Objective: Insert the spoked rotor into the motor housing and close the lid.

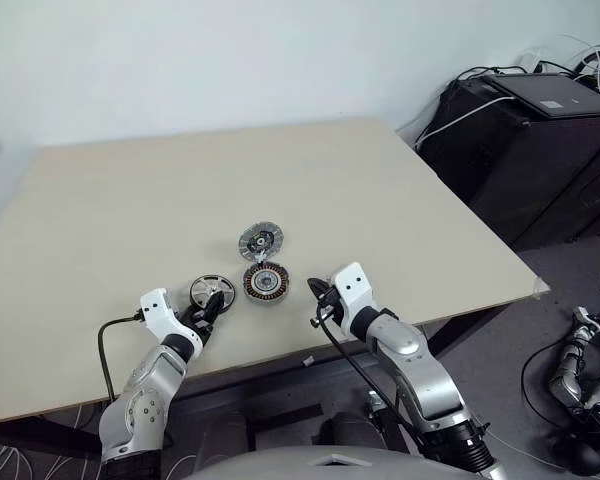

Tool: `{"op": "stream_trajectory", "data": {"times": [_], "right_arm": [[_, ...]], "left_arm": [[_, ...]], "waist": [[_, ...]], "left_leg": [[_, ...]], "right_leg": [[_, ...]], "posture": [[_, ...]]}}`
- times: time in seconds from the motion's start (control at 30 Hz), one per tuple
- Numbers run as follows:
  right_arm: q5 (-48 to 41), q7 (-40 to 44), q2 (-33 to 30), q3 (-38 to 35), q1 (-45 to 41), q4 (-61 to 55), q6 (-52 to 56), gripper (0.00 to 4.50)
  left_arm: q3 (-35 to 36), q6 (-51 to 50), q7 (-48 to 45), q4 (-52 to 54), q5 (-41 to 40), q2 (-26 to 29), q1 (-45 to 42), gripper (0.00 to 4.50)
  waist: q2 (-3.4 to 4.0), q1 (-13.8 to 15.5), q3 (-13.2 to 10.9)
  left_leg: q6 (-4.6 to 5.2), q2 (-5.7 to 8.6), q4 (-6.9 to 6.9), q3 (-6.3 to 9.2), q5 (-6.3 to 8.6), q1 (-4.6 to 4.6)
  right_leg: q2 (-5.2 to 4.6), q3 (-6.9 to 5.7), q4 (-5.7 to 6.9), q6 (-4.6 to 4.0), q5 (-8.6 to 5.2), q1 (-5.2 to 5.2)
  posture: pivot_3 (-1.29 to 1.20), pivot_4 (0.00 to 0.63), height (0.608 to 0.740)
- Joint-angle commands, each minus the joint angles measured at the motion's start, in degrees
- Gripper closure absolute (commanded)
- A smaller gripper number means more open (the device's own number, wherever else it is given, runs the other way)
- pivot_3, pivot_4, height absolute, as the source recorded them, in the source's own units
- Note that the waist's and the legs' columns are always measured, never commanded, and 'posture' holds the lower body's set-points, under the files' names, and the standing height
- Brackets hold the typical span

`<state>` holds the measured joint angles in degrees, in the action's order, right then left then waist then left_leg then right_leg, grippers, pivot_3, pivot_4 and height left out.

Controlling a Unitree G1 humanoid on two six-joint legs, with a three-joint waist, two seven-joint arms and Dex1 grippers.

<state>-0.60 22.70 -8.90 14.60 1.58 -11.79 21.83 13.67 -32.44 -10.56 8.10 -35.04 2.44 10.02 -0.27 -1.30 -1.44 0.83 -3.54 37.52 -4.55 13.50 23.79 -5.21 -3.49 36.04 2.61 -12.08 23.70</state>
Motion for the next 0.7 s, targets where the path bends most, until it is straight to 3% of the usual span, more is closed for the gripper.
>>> {"op": "stream_trajectory", "data": {"times": [0.03,0.17,0.27,0.5,0.7], "right_arm": [[-0.78,-0.69,0.18,-0.68,-0.08,-2.29,-0.2,4.5],[-1.0,-0.92,0.22,-0.68,-0.16,-2.09,-0.13,4.5],[-1.14,-0.97,0.18,-0.78,-0.41,-1.77,-0.16,4.5],[-1.38,-1.0,-0.03,-1.0,-1.08,-1.43,-0.07,4.5],[-1.61,-1.39,-0.28,-1.52,-1.08,-1.83,-0.02,4.5]], "left_arm": [[1.56,-0.81,0.94,1.51,-1.61,-0.08,-0.8,2.26],[3.54,-0.81,2.64,2.64,-3.1,-0.71,-0.15,3.47],[5.2,0.27,3.93,3.4,-4.97,-1.9,0.28,4.06],[8.48,7.94,0.79,6.39,-12.24,-7.54,-1.12,4.06],[3.8,1.52,-7.2,7.93,-26.48,-9.23,-2.29,4.06]], "waist": [[-0.02,0.0,-0.01],[-0.09,-0.05,0.04],[-0.15,-0.64,0.1],[-0.26,-0.66,0.04],[-0.35,0.31,-0.01]], "left_leg": [[0.0,0.0,0.0,0.0,0.0,0.0],[0.0,0.0,0.01,0.02,0.0,-0.03],[0.0,-0.01,0.01,0.03,0.0,-0.14],[-0.01,-0.03,0.02,0.14,0.0,-0.08],[0.03,0.07,0.16,0.1,0.02,0.08]], "right_leg": [[0.0,0.0,0.0,0.0,0.0,0.0],[0.0,0.0,0.0,0.0,0.0,-0.05],[0.04,0.04,0.01,0.0,0.01,-0.12],[0.12,0.02,0.02,-0.02,0.01,-0.07],[0.03,0.02,-0.08,-0.01,0.02,-0.08]], "posture": [[0.0,0.0,0.74],[0.0,0.0,0.74],[0.0,0.0,0.74],[0.0,0.0,0.74],[0.0,0.0,0.74]]}}
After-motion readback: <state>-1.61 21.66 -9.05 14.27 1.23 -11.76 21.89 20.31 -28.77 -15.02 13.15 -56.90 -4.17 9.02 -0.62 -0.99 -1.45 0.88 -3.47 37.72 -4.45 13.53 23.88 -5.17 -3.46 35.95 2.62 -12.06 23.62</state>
